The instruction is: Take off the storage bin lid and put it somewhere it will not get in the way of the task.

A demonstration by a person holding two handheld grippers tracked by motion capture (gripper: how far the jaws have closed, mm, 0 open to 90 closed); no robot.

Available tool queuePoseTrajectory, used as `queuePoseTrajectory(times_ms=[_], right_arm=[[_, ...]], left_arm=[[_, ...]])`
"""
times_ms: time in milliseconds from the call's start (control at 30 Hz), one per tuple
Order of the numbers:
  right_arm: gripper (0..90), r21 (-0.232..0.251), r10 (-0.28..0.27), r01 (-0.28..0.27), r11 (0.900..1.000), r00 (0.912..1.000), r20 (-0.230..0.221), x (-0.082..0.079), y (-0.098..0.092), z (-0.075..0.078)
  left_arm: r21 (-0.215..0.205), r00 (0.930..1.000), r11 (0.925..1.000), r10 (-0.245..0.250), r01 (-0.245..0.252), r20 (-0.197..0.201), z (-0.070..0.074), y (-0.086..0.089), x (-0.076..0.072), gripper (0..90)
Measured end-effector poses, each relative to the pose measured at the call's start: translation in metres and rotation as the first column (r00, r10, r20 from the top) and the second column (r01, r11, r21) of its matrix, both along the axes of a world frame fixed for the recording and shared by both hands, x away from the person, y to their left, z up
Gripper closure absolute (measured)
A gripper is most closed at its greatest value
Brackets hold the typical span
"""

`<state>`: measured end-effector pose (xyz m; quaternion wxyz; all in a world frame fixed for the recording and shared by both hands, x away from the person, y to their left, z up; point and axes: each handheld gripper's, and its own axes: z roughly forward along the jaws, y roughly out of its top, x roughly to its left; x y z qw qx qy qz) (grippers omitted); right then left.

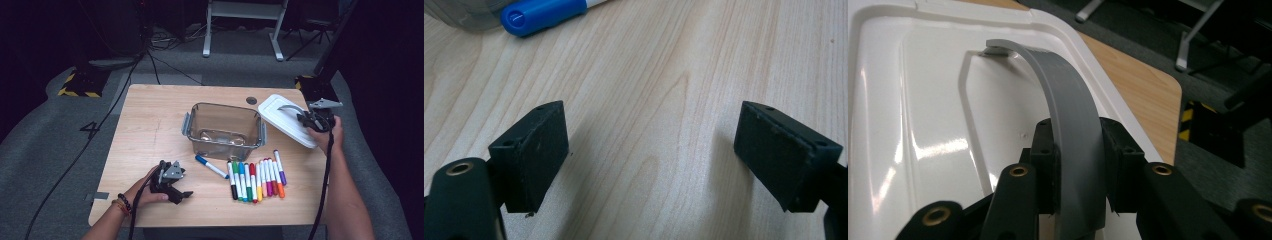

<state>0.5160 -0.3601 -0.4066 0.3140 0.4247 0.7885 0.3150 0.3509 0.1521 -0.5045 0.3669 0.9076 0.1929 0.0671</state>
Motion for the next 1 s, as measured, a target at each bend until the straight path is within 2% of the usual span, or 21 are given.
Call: queuePoseTrajectory(times_ms=[33,200,300,733,900,1000], right_arm=[[70.9,-0.013,-0.02,0.02,1.0,0.9998,-0.008,0.002,-0.002,-0.004],[70.9,-0.013,-0.044,0.044,0.999,0.9986,-0.028,0.003,-0.004,-0.014],[70.9,-0.042,-0.055,0.053,0.998,0.9969,-0.055,0.003,-0.004,-0.026],[70.2,-0.063,-0.062,0.055,0.996,0.9924,-0.107,0.001,0.001,-0.058],[69.6,-0.05,-0.059,0.053,0.997,0.9908,-0.122,0.0,0.0,-0.065],[68.5,-0.066,-0.05,0.041,0.997,0.9891,-0.139,-0.001,0.002,-0.07]], left_arm=[[0.0,1.0,1.0,0.0,0.0,0.0,0.0,0.0,0.0,14.6],[0.0,1.0,1.0,0.001,-0.001,0.0,0.0,0.0,0.0,14.6],[0.0,1.0,1.0,0.001,-0.001,0.0,0.0,0.0,0.0,14.6],[0.0,1.0,1.0,0.002,-0.002,0.0,0.0,0.0,0.0,14.6],[-0.001,1.0,1.0,0.002,-0.002,0.0,0.0,0.0,0.0,14.6],[0.0,1.0,1.0,0.002,-0.002,0.0,0.0,0.0,0.0,14.6]])
